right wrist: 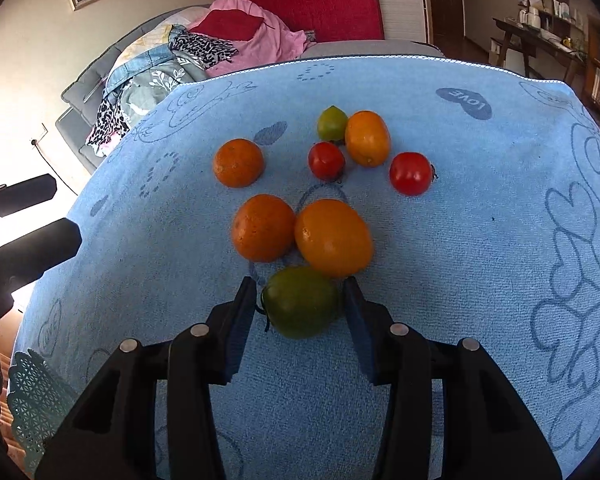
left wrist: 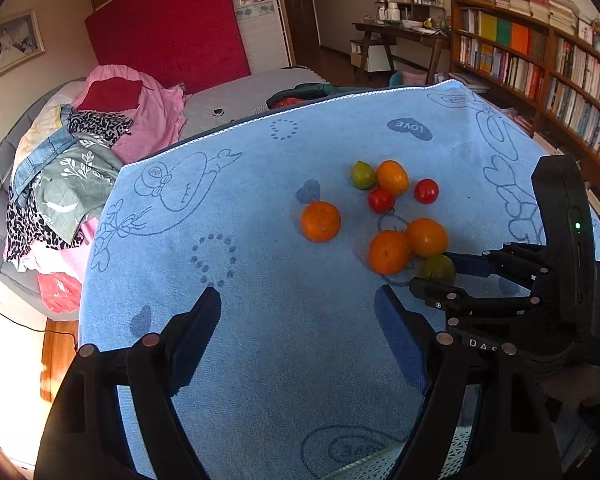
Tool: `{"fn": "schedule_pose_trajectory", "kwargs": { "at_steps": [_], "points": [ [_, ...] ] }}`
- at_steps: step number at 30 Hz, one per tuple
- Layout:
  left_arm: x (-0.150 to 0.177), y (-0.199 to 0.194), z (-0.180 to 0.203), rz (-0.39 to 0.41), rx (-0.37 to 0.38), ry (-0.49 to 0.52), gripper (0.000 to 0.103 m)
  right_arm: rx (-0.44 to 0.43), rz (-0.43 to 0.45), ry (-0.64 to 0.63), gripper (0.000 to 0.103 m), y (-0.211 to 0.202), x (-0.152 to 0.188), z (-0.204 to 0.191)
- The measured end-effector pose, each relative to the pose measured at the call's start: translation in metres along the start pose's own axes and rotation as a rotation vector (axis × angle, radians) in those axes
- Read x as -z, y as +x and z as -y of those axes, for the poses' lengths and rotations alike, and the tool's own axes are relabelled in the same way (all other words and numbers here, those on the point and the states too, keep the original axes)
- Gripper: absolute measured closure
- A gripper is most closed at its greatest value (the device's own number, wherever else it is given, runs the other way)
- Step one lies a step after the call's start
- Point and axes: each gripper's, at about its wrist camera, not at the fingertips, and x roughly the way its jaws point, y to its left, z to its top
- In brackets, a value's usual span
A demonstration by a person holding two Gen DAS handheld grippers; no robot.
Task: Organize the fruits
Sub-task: 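Move both tools back to the fruits and grasp another green tomato with the right gripper, then grasp an orange with the left gripper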
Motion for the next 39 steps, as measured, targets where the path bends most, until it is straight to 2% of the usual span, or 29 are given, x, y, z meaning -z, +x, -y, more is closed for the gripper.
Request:
{"fn": "schedule_pose_trajectory", "kwargs": {
  "at_steps": [6,8,14,21,32,34,39],
  "points": [
    [-0.012,0.020,0.008,-0.039,0.045,0.013,0.026,-0.019,0.007,0.013,0.062,-0.006,0.003,0.005],
    [-0.015,0.028,0.011,-0.061,0.063,0.013,0.030,-0.025,0.019,0.029,0.062,-0.011,0.003,0.009],
    [-0.021,0.052,0.028,-0.122,0.104,0.046,0.037,0.007,0.081,0.103,0.062,-0.030,-0.002,0.033],
    [-0.028,0.072,0.048,-0.155,0.166,0.103,0.040,0.009,0.090,0.157,0.062,-0.033,-0.002,0.050],
    [-0.040,0.097,0.056,-0.237,0.223,0.104,0.055,-0.002,0.088,0.181,0.062,-0.033,0.000,0.056],
    [-0.041,0.102,0.057,-0.259,0.235,0.098,0.063,-0.003,0.088,0.181,0.062,-0.032,0.000,0.056],
    [-0.040,0.103,0.057,-0.261,0.241,0.084,0.066,0.000,0.086,0.188,0.062,-0.031,0.002,0.057]
  ]
}}
